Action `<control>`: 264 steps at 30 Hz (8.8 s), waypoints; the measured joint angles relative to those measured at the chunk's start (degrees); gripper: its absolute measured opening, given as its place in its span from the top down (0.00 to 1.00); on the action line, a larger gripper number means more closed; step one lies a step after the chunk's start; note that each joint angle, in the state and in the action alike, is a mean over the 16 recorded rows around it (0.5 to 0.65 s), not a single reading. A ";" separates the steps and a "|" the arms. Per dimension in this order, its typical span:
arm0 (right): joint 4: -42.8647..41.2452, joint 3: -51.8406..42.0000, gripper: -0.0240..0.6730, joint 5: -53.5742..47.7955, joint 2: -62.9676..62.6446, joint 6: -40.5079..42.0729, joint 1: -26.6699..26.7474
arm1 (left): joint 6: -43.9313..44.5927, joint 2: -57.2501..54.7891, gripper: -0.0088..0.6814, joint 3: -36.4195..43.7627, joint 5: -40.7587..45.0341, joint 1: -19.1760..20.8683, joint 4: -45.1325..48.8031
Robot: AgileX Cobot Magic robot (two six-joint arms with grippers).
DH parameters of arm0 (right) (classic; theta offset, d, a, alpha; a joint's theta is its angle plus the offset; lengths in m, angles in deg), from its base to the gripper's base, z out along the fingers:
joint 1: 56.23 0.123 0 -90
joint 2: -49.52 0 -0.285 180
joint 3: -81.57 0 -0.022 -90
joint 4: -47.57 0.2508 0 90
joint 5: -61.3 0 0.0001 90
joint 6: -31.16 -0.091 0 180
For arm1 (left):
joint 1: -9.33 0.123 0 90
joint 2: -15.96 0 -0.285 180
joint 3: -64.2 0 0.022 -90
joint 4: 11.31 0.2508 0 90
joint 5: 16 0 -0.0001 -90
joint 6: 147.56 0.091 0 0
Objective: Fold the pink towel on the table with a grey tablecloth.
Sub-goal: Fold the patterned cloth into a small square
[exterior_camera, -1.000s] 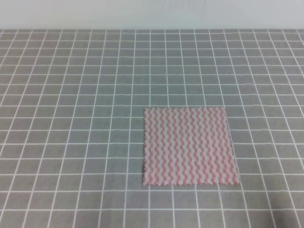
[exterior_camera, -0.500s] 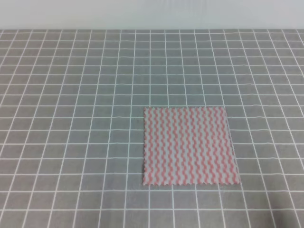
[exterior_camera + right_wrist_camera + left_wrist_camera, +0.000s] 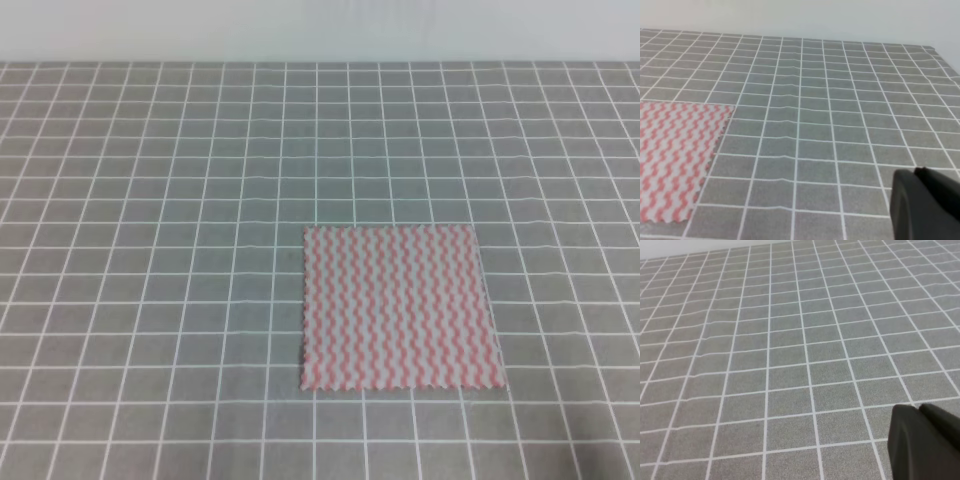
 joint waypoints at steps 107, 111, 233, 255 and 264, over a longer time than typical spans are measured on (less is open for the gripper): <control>12.17 49.37 0.99 -24.88 81.49 3.18 18.00 | 23.22 -80.49 0.99 -46.94 8.29 -19.74 -32.58; 7.70 50.72 0.99 -25.74 83.55 -0.59 19.36 | 17.50 -84.88 0.99 -51.85 10.25 -22.97 -25.29; 15.17 67.88 0.99 -23.17 97.07 3.04 20.64 | 33.33 -96.66 0.37 -65.64 23.29 -38.20 -9.74; 15.18 67.90 0.99 -21.24 96.95 3.16 20.62 | 31.76 -103.82 0.41 -65.65 14.33 -38.87 -7.62; 15.19 67.91 0.99 -21.01 97.14 3.22 20.65 | 27.41 -104.94 0.70 -65.64 13.01 -38.89 -3.51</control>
